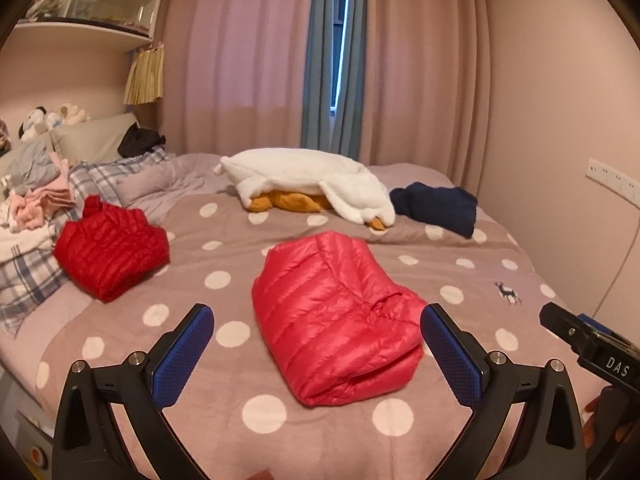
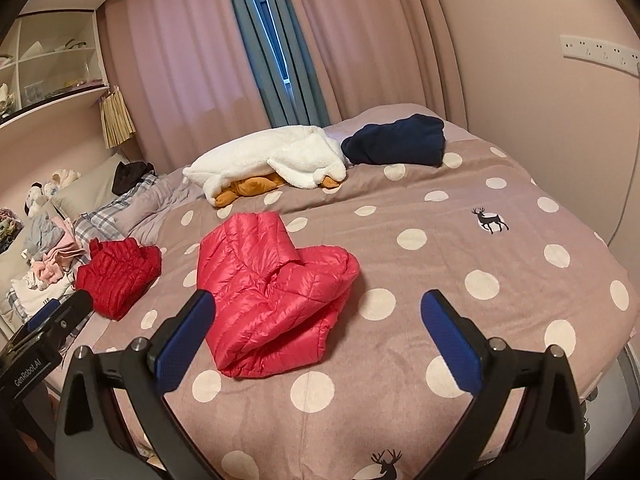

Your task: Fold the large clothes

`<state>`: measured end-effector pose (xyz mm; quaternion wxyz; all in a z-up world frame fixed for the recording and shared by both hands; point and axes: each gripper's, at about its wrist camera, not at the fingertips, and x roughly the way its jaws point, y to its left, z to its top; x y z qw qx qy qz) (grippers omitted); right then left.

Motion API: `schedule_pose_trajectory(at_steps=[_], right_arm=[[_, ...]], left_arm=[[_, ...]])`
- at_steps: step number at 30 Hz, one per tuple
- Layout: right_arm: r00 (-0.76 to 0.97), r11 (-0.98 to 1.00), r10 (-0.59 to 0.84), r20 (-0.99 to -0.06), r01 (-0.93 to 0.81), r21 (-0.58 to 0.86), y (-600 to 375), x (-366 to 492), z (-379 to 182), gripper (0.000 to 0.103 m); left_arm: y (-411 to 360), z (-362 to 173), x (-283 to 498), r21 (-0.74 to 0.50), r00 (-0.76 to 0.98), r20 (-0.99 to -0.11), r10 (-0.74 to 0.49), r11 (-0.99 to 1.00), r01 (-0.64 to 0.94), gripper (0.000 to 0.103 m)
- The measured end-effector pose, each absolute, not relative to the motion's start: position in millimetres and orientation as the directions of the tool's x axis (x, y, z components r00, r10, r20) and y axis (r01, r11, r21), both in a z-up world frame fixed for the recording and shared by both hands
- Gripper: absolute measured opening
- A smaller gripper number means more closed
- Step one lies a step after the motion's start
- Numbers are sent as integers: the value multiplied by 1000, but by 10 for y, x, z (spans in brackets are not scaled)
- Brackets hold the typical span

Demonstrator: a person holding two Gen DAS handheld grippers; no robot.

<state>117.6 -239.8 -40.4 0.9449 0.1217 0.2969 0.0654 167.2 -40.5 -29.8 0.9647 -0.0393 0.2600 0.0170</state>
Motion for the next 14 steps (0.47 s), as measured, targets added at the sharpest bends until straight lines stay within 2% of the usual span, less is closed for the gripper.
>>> schedule_pose_trajectory(at_steps=[14], right_arm=[[798,967,183,-574,-40,253,-2374,1196,-446,103]], left_arm=[[-372,-311,1667,-91,857,-515,-12,995,-41,102]])
